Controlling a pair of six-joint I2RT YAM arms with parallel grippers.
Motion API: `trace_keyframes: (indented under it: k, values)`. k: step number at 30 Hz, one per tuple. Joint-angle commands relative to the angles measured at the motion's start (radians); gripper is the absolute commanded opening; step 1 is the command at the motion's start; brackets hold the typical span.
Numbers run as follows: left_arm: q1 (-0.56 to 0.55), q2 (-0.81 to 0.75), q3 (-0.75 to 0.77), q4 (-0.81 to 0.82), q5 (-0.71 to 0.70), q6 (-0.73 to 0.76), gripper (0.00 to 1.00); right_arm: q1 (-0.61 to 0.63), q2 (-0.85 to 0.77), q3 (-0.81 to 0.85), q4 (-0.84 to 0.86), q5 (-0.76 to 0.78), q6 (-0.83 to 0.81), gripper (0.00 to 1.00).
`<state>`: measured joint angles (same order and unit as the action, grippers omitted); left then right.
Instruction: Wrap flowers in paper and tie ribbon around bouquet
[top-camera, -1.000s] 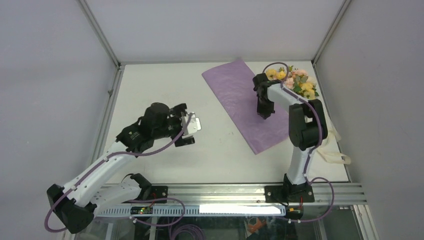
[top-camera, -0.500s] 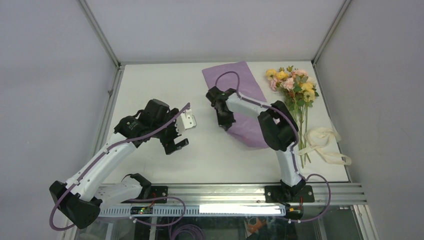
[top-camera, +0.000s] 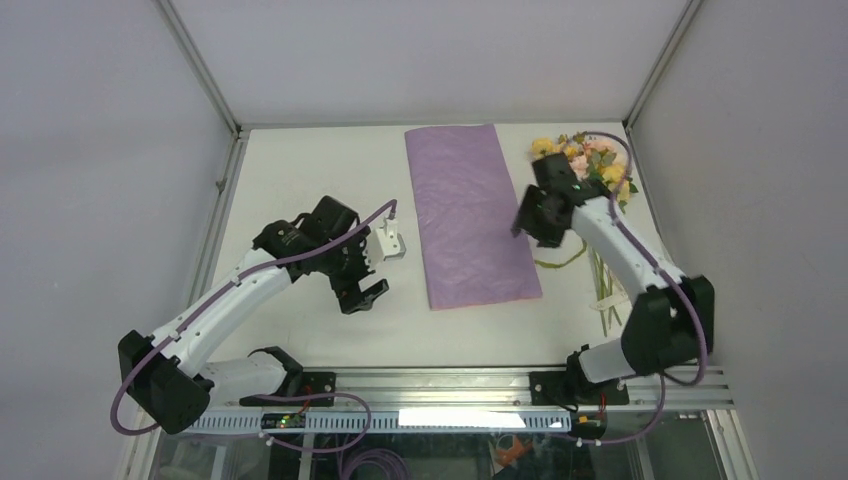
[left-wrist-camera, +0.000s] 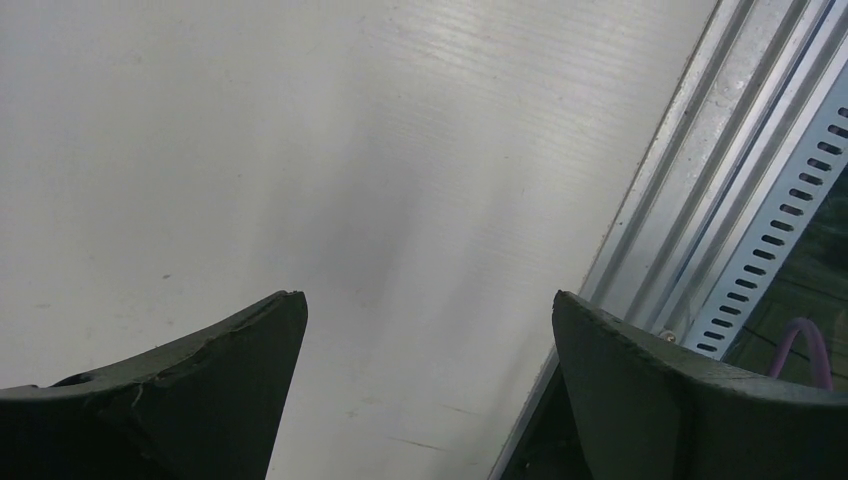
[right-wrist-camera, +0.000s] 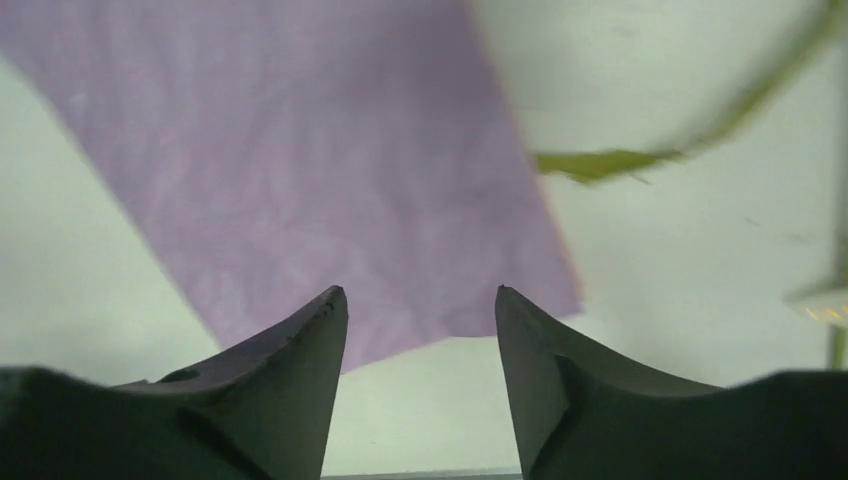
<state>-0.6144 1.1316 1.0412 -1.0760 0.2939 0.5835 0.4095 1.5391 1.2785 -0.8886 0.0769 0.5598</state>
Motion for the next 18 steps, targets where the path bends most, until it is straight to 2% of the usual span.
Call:
trace_keyframes:
  k: [1, 5, 7, 10, 13, 18]
  values:
    - [-0.029, 0.035, 0.069, 0.063, 0.036, -0.074, 0.98, -0.178, -0.209, -0.316, 0.026, -0.117, 0.136, 0.62]
    - [-0.044, 0.053, 0.080, 0.087, 0.039, -0.114, 0.97, -0.279, -0.331, -0.519, 0.184, -0.303, 0.330, 0.60]
    - [-0.048, 0.055, 0.087, 0.088, 0.046, -0.130, 0.97, -0.278, -0.418, -0.622, 0.279, -0.305, 0.509, 0.56]
    - [-0.052, 0.056, 0.097, 0.091, 0.060, -0.142, 0.97, -0.277, -0.602, -0.797, 0.388, -0.215, 0.810, 0.54]
    - [-0.054, 0.058, 0.107, 0.098, 0.055, -0.147, 0.97, -0.276, -0.694, -0.890, 0.429, -0.120, 0.925, 0.49]
    - [-0.054, 0.060, 0.124, 0.099, 0.040, -0.147, 0.97, -0.274, -0.679, -0.930, 0.413, -0.141, 0.920, 0.47]
